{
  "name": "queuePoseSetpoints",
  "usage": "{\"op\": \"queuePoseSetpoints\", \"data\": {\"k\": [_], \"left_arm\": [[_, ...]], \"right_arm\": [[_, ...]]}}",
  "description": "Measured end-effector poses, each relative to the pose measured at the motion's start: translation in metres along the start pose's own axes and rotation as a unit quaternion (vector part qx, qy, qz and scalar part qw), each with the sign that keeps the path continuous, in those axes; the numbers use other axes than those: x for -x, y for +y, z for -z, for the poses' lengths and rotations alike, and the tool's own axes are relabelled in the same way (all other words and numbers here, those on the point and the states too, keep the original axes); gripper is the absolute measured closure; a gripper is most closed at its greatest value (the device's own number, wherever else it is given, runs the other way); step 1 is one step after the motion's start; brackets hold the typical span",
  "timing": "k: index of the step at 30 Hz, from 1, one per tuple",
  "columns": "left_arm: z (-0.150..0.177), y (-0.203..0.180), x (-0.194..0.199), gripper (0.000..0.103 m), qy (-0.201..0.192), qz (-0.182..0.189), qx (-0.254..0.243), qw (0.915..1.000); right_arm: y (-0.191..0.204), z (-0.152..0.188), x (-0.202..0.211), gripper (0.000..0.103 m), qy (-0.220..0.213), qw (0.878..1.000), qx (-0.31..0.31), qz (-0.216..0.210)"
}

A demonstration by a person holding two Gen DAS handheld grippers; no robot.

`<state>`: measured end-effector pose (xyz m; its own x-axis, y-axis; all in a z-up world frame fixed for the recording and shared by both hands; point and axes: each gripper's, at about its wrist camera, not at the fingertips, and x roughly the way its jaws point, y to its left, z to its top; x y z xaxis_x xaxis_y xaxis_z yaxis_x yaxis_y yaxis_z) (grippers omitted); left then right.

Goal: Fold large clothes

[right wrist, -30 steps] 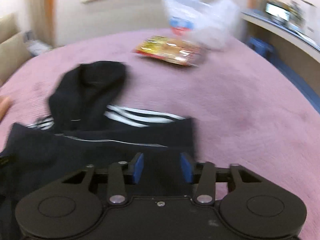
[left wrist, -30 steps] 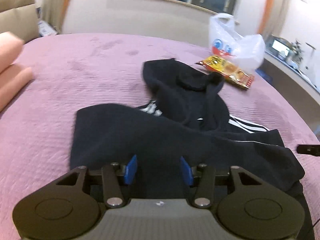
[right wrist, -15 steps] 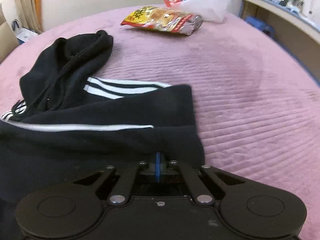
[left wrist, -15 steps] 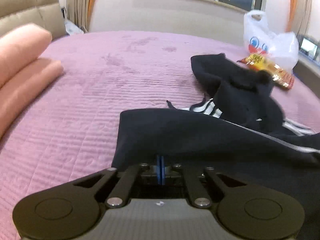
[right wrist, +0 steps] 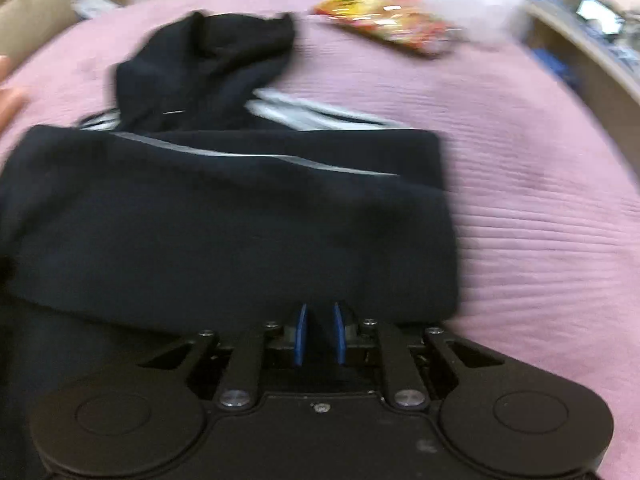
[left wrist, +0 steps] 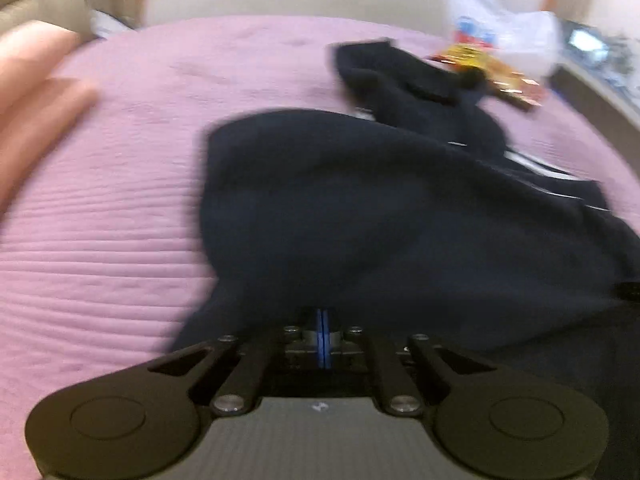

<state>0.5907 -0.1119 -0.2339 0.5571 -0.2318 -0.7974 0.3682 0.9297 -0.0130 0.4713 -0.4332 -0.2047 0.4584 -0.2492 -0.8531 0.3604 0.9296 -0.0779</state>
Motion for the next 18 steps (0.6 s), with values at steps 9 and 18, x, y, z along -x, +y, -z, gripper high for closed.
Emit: {"op": "queuePoseSetpoints", "data": {"k": [9,18], "left_arm": [[-0.019,-0.006,0.035,0.087,-0.041,0.029,-0.029,0.9983],[-0.106,-0.033,0.014,0.063,-0.099,0.087,-0.052,0.99]], "right_arm": [[0.021,0.003,0.031,0.083,-0.041,0.998,0.048,-0.02],[0.013,-0.043,0.05,0.08,-0.035,0.995,0.065,-0.068]]}}
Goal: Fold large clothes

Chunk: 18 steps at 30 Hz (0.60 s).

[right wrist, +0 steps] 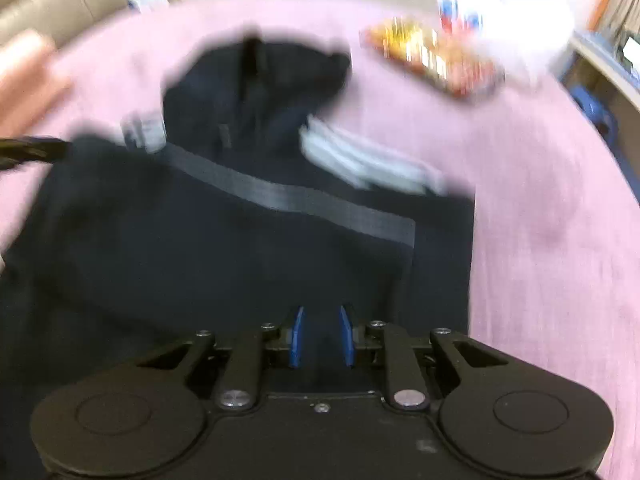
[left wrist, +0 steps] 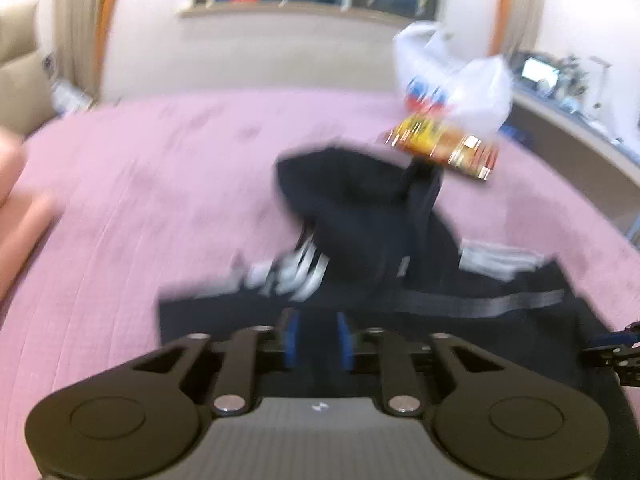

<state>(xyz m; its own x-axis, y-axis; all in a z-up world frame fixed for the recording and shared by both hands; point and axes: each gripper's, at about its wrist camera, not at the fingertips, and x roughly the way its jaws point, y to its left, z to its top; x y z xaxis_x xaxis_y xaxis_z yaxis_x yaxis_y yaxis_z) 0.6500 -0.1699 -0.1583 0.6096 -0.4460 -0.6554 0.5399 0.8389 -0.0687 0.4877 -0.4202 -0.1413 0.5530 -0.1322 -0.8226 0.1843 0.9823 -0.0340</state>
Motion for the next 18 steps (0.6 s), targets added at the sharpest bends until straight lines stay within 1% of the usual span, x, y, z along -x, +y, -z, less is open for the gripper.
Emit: {"op": "queuePoseSetpoints", "data": {"k": [1,2,3,4,5,6,8,9,10,11,13,14,15,16,17,18], "left_arm": [[-0.018,-0.006,-0.011,0.056,-0.014,0.007,-0.007,0.9999],[-0.037,-0.01,-0.024,0.044,-0.023,0.011,-0.012,0.9996],[-0.053,-0.014,-0.039,0.036,-0.031,0.018,-0.013,0.9993],[-0.069,-0.016,-0.057,0.033,-0.038,0.025,-0.012,0.9989],[-0.083,-0.018,-0.077,0.032,-0.038,0.021,-0.006,0.999],[-0.095,-0.018,-0.099,0.032,-0.033,0.015,0.003,0.9993],[-0.115,-0.018,-0.143,0.032,-0.02,0.013,0.012,0.9997],[-0.122,-0.018,-0.162,0.032,-0.012,0.002,0.014,0.9998],[-0.126,-0.019,-0.18,0.032,-0.003,-0.008,0.011,0.9999],[-0.129,-0.02,-0.197,0.033,0.009,-0.016,0.007,0.9998],[-0.131,-0.022,-0.227,0.039,0.033,-0.037,0.004,0.9987],[-0.131,-0.023,-0.24,0.049,0.045,-0.048,-0.002,0.9978],[-0.131,-0.024,-0.251,0.069,0.056,-0.061,-0.011,0.9965],[-0.129,-0.023,-0.258,0.082,0.062,-0.069,-0.016,0.9956],[-0.127,-0.02,-0.261,0.093,0.065,-0.069,-0.015,0.9954],[-0.125,-0.014,-0.259,0.094,0.058,-0.06,-0.009,0.9965]], "right_arm": [[-0.002,-0.015,0.005,0.074,-0.028,1.0,-0.003,-0.006],[-0.006,-0.029,0.006,0.068,-0.051,0.999,-0.01,-0.012],[-0.01,-0.046,0.003,0.065,-0.078,0.996,-0.022,-0.022],[-0.014,-0.061,-0.004,0.062,-0.1,0.994,-0.035,-0.031],[-0.018,-0.077,-0.016,0.061,-0.119,0.991,-0.047,-0.039],[-0.023,-0.09,-0.03,0.061,-0.129,0.989,-0.061,-0.041],[-0.029,-0.108,-0.056,0.06,-0.133,0.985,-0.092,-0.055],[-0.032,-0.117,-0.07,0.059,-0.135,0.983,-0.108,-0.065],[-0.033,-0.122,-0.081,0.054,-0.135,0.982,-0.117,-0.067],[-0.035,-0.127,-0.093,0.052,-0.13,0.981,-0.125,-0.067],[-0.038,-0.136,-0.11,0.052,-0.121,0.981,-0.136,-0.073],[-0.041,-0.14,-0.118,0.052,-0.116,0.98,-0.141,-0.077],[-0.042,-0.144,-0.127,0.052,-0.109,0.98,-0.148,-0.08],[-0.042,-0.146,-0.134,0.049,-0.104,0.979,-0.155,-0.083],[-0.042,-0.151,-0.142,0.043,-0.097,0.978,-0.166,-0.085],[-0.043,-0.154,-0.147,0.038,-0.093,0.976,-0.177,-0.09]]}}
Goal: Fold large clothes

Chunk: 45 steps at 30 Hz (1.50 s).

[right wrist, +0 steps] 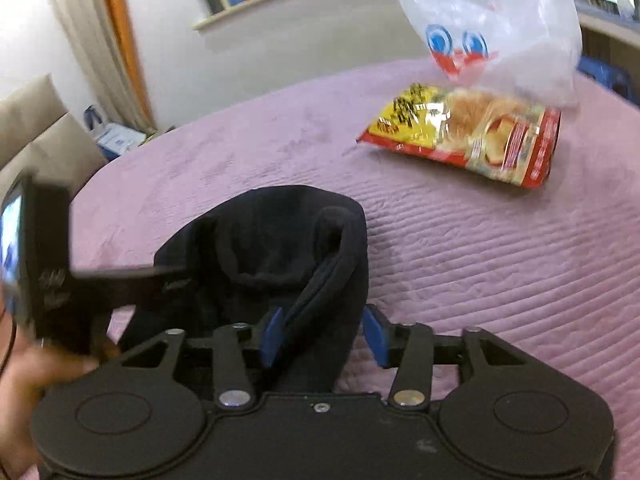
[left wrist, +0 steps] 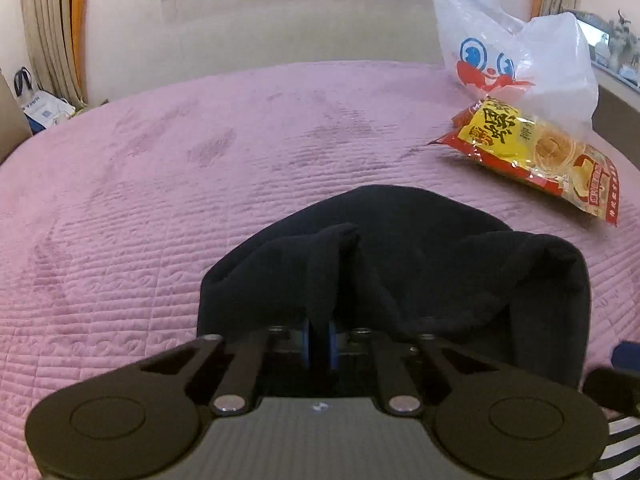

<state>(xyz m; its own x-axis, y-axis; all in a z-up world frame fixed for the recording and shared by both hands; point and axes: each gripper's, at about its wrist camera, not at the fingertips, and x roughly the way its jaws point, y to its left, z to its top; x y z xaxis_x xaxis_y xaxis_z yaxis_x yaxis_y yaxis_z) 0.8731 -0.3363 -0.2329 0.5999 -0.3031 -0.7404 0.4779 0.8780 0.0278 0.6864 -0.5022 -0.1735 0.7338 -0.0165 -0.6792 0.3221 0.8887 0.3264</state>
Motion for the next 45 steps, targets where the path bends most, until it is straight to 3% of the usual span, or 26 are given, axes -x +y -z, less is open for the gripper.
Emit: {"op": "queuePoseSetpoints", "data": {"k": [1,4,5,7,9,12,13,15,16,18,19,21,22,23,28,31,33,34,38,41,43,45], "left_arm": [[0.001,0.006,0.006,0.094,-0.012,0.014,0.007,0.9998],[0.007,0.039,0.041,0.094,-0.064,0.073,0.045,0.9942],[0.009,0.054,0.052,0.095,-0.076,0.086,0.065,0.9913],[0.01,0.085,0.067,0.094,-0.09,0.104,0.104,0.985],[0.018,0.114,0.079,0.094,-0.089,0.12,0.132,0.98],[0.033,0.141,0.083,0.095,-0.074,0.123,0.143,0.9793],[0.039,0.15,0.078,0.095,-0.059,0.139,0.146,0.9777],[0.055,0.167,0.058,0.094,-0.003,0.191,0.156,0.9691],[0.063,0.17,0.049,0.093,0.016,0.197,0.15,0.9688],[0.079,0.17,0.036,0.085,0.045,0.151,0.116,0.9808],[0.087,0.171,0.03,0.084,0.056,0.145,0.111,0.9816],[0.089,0.177,0.039,0.082,0.046,0.155,0.113,0.9803],[0.087,0.179,0.046,0.081,0.04,0.155,0.105,0.9815],[0.084,0.18,0.056,0.077,0.028,0.155,0.089,0.9836],[0.069,0.187,0.106,0.071,-0.035,0.133,0.016,0.9904],[0.052,0.183,0.117,0.071,-0.073,0.161,0.047,0.9831],[0.036,0.161,0.109,0.071,-0.082,0.189,0.055,0.9771],[0.029,0.145,0.101,0.071,-0.082,0.183,0.049,0.9784],[0.017,0.101,0.039,0.072,-0.029,0.149,0.023,0.9882],[0.028,0.095,-0.003,0.083,0.022,0.111,0.009,0.9935],[0.03,0.099,-0.001,0.083,0.012,0.118,0.015,0.9928],[0.028,0.103,0.005,0.083,0.012,0.12,0.018,0.9925]], "right_arm": [[0.001,-0.003,-0.007,0.031,0.002,1.0,-0.01,-0.003],[-0.003,-0.01,-0.029,0.03,0.02,0.998,-0.051,0.0],[-0.003,-0.01,-0.036,0.047,0.03,0.998,-0.059,0.0],[0.001,-0.014,-0.049,0.095,0.047,0.998,-0.044,0.009],[0.002,-0.018,-0.038,0.095,0.027,0.999,-0.03,0.012],[-0.012,-0.023,0.008,0.095,-0.021,0.999,-0.038,-0.018],[-0.02,-0.022,0.019,0.095,-0.025,0.998,-0.046,-0.025],[-0.035,-0.011,0.025,0.095,-0.016,0.998,-0.06,-0.012],[-0.041,-0.003,0.02,0.095,-0.004,0.998,-0.057,0.012],[-0.057,0.017,0.0,0.094,0.038,0.996,-0.061,0.057],[-0.067,0.026,-0.011,0.09,0.067,0.993,-0.073,0.066],[-0.078,0.031,-0.007,0.087,0.056,0.994,-0.08,0.047],[-0.078,0.027,-0.001,0.067,0.061,0.994,-0.078,0.045],[-0.078,0.022,0.009,0.059,0.059,0.995,-0.073,0.038],[-0.064,0.004,0.061,0.05,0.004,0.999,-0.01,0.04],[-0.033,-0.012,0.057,0.051,-0.029,0.999,0.028,0.02],[-0.007,-0.018,0.035,0.064,-0.043,0.997,0.055,0.011],[0.005,-0.019,0.022,0.073,-0.048,0.996,0.07,0.007],[0.025,-0.02,-0.046,0.075,-0.025,0.994,0.1,0.048],[0.013,-0.018,-0.078,0.084,0.019,0.992,0.085,0.089],[0.003,-0.013,-0.084,0.084,0.026,0.993,0.077,0.081],[0.01,-0.012,-0.081,0.083,0.025,0.99,0.111,0.084]]}}
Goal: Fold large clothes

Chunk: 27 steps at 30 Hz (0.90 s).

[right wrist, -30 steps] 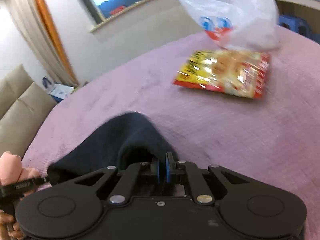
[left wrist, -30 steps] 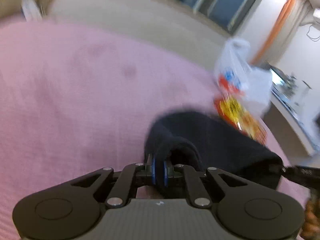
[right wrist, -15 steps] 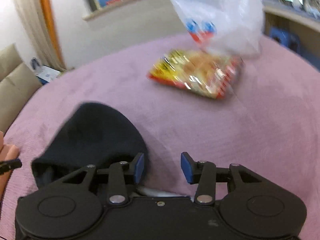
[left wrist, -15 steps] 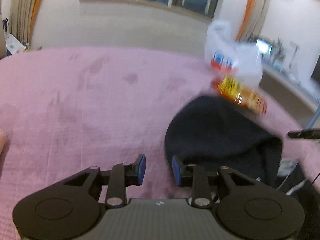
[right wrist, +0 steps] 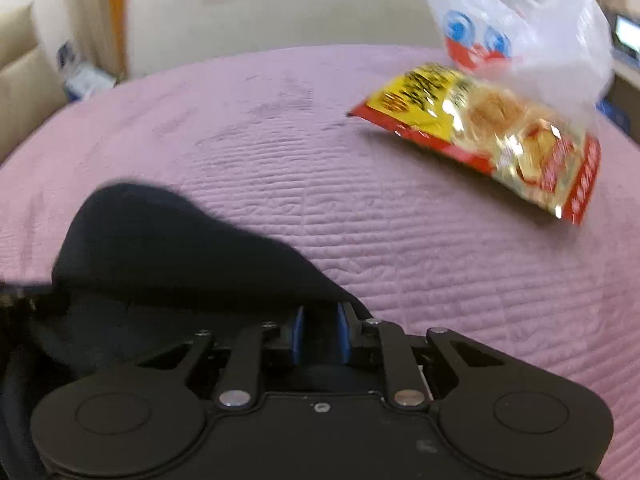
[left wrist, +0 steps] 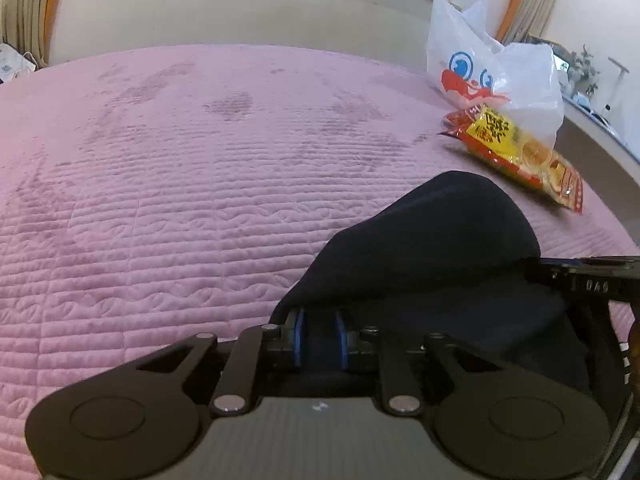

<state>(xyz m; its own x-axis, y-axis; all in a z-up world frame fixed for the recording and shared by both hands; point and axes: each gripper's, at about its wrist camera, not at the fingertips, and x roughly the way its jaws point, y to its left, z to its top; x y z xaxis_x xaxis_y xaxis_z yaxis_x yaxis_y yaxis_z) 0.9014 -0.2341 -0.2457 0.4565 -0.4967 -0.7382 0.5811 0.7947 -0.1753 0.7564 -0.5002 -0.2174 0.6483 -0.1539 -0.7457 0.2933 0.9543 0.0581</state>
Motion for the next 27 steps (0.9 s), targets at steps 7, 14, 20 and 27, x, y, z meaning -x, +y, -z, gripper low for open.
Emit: {"op": "queuePoseSetpoints", "data": {"k": [7,14,20,27], "left_arm": [[-0.018,0.001,0.062,0.024,-0.086,0.046,-0.051,0.9939],[-0.05,0.005,-0.008,0.017,0.031,0.056,-0.054,0.9965],[-0.054,0.003,-0.044,0.066,0.091,0.071,-0.023,0.993],[-0.034,-0.031,0.039,0.094,-0.018,0.063,-0.116,0.9911]], "right_arm": [[-0.015,-0.027,0.06,0.022,-0.066,0.989,0.039,-0.127],[-0.014,-0.059,0.007,0.022,0.011,0.992,0.065,-0.11],[-0.003,-0.052,-0.041,0.035,0.077,0.99,0.052,-0.104],[0.019,-0.036,0.025,0.092,0.007,0.984,0.147,-0.101]]}}
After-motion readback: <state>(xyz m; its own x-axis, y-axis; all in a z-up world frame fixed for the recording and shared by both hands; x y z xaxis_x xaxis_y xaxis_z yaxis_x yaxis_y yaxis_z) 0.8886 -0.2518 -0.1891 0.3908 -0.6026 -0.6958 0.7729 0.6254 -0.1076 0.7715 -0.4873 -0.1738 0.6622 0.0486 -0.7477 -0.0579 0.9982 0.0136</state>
